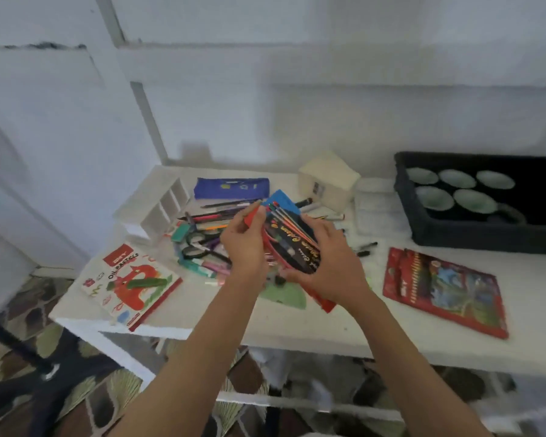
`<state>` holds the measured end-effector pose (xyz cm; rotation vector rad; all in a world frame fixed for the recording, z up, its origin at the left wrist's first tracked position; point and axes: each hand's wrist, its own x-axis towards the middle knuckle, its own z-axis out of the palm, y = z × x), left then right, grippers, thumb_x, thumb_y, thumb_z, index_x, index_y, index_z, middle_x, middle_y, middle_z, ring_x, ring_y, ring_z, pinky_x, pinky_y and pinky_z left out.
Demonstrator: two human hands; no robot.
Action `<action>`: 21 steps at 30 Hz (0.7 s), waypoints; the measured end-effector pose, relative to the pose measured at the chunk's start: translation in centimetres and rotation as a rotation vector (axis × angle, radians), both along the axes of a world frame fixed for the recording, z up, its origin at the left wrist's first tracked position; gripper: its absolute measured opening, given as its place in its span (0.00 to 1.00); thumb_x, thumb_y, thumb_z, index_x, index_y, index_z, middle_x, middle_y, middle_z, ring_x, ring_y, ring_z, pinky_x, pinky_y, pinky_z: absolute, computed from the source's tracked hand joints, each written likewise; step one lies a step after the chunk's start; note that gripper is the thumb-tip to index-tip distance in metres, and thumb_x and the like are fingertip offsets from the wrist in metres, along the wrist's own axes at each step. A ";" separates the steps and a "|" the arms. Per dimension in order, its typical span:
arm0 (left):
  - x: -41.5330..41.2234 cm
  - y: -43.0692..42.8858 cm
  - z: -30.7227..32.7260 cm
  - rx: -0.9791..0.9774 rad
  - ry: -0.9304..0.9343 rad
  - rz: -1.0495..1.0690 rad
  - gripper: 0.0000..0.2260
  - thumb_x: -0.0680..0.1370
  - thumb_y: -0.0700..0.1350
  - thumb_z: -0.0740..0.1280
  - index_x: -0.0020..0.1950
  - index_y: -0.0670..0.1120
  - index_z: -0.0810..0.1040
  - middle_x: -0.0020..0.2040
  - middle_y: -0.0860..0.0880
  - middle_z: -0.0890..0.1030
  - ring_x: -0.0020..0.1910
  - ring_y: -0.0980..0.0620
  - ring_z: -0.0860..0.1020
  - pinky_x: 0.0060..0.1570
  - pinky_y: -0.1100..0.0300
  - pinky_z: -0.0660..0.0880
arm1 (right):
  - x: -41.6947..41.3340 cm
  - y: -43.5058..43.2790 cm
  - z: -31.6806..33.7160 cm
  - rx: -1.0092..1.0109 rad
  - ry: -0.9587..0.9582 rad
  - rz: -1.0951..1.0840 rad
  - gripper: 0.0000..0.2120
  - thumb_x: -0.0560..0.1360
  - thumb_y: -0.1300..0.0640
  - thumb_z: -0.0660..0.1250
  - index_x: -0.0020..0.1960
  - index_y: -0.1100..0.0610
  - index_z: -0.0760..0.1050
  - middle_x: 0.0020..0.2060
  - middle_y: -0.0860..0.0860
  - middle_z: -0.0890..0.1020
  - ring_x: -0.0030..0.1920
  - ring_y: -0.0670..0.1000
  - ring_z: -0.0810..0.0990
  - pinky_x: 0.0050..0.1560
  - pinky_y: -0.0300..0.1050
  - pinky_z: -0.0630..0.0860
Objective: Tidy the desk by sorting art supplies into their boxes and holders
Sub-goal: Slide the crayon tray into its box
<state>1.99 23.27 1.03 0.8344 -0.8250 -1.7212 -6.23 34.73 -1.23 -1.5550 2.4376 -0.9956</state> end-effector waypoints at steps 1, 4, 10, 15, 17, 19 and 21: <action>-1.6 1.1 -0.3 0.039 0.006 -0.040 0.07 0.74 0.33 0.69 0.42 0.44 0.80 0.31 0.51 0.82 0.30 0.55 0.80 0.34 0.60 0.79 | -1.1 1.4 -0.1 0.073 0.071 -0.047 0.49 0.61 0.30 0.68 0.74 0.45 0.52 0.67 0.45 0.63 0.63 0.49 0.66 0.58 0.50 0.72; -6.3 5.1 -1.4 0.127 -0.038 -0.234 0.05 0.75 0.34 0.68 0.43 0.43 0.79 0.35 0.46 0.81 0.29 0.53 0.79 0.31 0.59 0.78 | -4.6 6.5 -0.7 0.136 0.141 -0.179 0.49 0.61 0.35 0.71 0.74 0.47 0.52 0.67 0.46 0.61 0.63 0.51 0.66 0.59 0.50 0.71; -15.3 13.6 -3.2 -0.043 -0.235 -0.687 0.13 0.78 0.35 0.64 0.61 0.44 0.76 0.47 0.46 0.80 0.42 0.52 0.79 0.48 0.53 0.78 | -10.8 17.5 -2.2 0.093 -0.002 -0.447 0.45 0.62 0.40 0.74 0.74 0.47 0.58 0.64 0.47 0.66 0.59 0.50 0.70 0.57 0.52 0.73; -21.9 21.2 -4.6 -0.307 -0.432 -0.865 0.10 0.78 0.38 0.65 0.57 0.49 0.78 0.49 0.47 0.79 0.40 0.54 0.79 0.41 0.60 0.79 | -15.6 26.2 -3.4 0.156 -0.039 -0.616 0.43 0.62 0.41 0.74 0.72 0.43 0.59 0.62 0.47 0.68 0.55 0.52 0.73 0.53 0.54 0.75; -24.3 23.9 -5.4 -0.396 -0.489 -0.929 0.13 0.79 0.41 0.65 0.63 0.49 0.75 0.55 0.48 0.77 0.45 0.56 0.79 0.44 0.62 0.78 | -17.6 29.3 -4.2 0.167 -0.075 -0.676 0.41 0.62 0.41 0.74 0.71 0.43 0.60 0.62 0.48 0.69 0.55 0.52 0.74 0.53 0.54 0.76; -26.2 26.3 -6.3 -0.566 -0.610 -0.946 0.17 0.79 0.43 0.64 0.68 0.50 0.70 0.63 0.50 0.71 0.57 0.53 0.74 0.57 0.58 0.73 | -19.7 32.1 -5.0 0.172 -0.112 -0.737 0.39 0.63 0.42 0.74 0.70 0.44 0.63 0.63 0.48 0.70 0.55 0.52 0.74 0.54 0.54 0.75; -27.2 27.7 -7.6 -0.788 -0.782 -0.888 0.18 0.78 0.44 0.64 0.68 0.50 0.70 0.67 0.49 0.67 0.66 0.51 0.67 0.64 0.58 0.65 | -21.5 34.0 -5.8 0.177 -0.153 -0.788 0.37 0.64 0.43 0.74 0.70 0.46 0.65 0.64 0.50 0.71 0.56 0.52 0.74 0.54 0.51 0.75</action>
